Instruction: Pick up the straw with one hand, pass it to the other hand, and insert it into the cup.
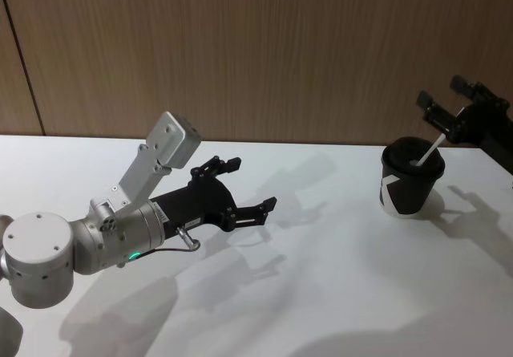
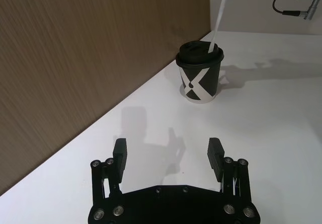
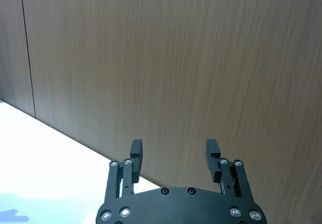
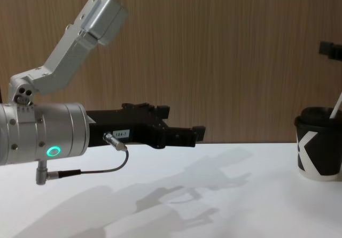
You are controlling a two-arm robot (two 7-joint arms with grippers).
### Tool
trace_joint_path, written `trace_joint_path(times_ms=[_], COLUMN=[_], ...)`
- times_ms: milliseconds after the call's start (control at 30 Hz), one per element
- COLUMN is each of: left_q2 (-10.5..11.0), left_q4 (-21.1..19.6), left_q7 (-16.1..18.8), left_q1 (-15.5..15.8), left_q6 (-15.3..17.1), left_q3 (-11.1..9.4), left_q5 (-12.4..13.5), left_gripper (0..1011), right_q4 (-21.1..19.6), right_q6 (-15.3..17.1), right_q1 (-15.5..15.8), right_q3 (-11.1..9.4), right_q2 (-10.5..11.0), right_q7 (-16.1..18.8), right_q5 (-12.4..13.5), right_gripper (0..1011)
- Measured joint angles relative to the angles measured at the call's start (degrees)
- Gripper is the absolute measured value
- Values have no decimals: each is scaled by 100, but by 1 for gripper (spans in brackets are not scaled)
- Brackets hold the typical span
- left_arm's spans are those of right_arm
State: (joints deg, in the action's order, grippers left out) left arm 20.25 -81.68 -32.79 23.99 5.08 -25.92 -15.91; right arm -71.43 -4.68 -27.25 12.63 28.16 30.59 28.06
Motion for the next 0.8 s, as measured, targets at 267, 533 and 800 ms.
trace_joint_path(times_ms=[267,533,800], left_q2=[0,0,0], left_q4=[0,0,0], left_q7=[0,0,0], left_q1=[0,0,0], left_q6=[0,0,0], left_q3=[0,0,0], left_q5=[0,0,0], left_gripper=[1003,1003,1003], right_q4=[5,9,11], right_q6=[0,0,-1], right_q1=[-3,-4,-4], right_q3=[0,0,0], right_q2=[-3,-3,-4], right_q7=[0,-1,-1], right_q5=[0,0,1], right_gripper=[963,1001,1001])
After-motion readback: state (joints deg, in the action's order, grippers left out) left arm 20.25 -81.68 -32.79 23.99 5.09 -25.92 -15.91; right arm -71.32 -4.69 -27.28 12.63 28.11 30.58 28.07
